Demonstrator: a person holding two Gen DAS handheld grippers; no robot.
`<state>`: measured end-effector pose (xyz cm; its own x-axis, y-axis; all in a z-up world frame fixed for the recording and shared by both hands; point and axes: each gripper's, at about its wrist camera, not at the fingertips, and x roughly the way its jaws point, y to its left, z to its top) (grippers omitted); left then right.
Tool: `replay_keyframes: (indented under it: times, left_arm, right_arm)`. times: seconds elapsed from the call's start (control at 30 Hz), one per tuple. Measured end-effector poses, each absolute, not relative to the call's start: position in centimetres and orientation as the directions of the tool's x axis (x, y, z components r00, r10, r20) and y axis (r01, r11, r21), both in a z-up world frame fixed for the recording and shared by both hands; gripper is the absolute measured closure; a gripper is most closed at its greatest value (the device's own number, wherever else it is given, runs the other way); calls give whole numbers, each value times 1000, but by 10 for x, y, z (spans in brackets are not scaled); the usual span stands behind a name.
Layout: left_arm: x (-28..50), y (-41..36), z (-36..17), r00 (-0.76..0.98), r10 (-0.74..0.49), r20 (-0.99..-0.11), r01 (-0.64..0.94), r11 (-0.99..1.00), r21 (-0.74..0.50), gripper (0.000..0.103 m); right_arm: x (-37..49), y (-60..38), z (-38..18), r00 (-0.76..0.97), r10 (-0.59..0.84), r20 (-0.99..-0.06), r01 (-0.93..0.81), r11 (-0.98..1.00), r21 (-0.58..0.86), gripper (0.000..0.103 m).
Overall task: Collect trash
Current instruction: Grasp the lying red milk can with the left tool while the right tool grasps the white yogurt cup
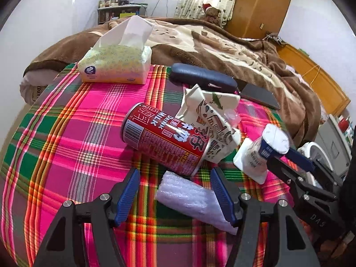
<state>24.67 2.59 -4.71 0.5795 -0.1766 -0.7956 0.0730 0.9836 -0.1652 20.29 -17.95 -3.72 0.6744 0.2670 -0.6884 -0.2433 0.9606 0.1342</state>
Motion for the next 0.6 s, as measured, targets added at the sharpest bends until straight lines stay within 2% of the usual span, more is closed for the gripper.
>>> replay_keyframes:
  times: [0.23, 0.6]
  left_arm:
    - [252, 35, -52, 566, -137, -813, 59, 990, -126, 37]
    - [253, 85, -57, 570, -89, -817, -64, 986, -152, 37]
  right_arm:
    - [212, -168, -41, 640, 288, -712, -289, 949, 124, 38]
    - [216, -164, -40, 648, 302, -699, -297, 945, 133, 38]
